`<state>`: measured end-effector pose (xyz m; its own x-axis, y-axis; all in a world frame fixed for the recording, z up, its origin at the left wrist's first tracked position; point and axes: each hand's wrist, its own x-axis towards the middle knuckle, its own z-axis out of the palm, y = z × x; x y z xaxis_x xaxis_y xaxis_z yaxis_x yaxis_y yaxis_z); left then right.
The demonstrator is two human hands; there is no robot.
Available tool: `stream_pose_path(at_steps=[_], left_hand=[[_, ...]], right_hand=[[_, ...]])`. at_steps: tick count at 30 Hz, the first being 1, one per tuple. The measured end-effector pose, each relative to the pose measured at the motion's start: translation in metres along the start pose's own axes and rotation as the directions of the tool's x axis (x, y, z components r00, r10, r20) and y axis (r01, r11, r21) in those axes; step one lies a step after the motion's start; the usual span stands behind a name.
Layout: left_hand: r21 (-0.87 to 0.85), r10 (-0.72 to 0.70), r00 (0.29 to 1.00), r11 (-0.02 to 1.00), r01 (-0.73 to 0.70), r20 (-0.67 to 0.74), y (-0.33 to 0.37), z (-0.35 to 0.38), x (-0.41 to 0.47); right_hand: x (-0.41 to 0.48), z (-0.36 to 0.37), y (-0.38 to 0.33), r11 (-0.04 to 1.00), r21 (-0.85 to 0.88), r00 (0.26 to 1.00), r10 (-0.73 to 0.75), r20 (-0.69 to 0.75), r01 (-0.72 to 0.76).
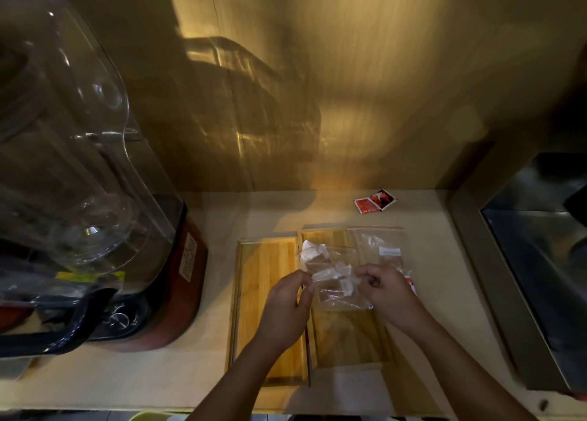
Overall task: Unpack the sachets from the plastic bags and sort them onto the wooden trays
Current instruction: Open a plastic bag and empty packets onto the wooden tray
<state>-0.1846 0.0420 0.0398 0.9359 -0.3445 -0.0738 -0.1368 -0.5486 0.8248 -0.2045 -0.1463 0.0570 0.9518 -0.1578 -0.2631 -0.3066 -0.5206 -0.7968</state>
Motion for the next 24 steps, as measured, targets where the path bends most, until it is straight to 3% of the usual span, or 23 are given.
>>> stream_pose_path(at_steps=[3, 7, 24], left_hand=[[-0.156, -0.083, 0.995, 0.984, 0.090, 0.056, 0.006, -0.003, -0.001], [-0.229, -0.107, 0.993, 0.967, 0.113, 0.041, 0.017, -0.010, 0.001], [-0.244, -0.152, 0.988, 0.959, 0.143, -0.019, 0.043, -0.021, 0.028]], right_hand=[[-0.001, -0.004, -0.006, 0.999, 0.032, 1.000, 0.000, -0.015, 0.001], [-0.001, -0.010, -0.017, 0.986, 0.163, 0.999, 0.048, -0.025, -0.043], [0.016, -0.037, -0.041, 0.936, 0.333, 0.994, 0.099, 0.054, -0.111]])
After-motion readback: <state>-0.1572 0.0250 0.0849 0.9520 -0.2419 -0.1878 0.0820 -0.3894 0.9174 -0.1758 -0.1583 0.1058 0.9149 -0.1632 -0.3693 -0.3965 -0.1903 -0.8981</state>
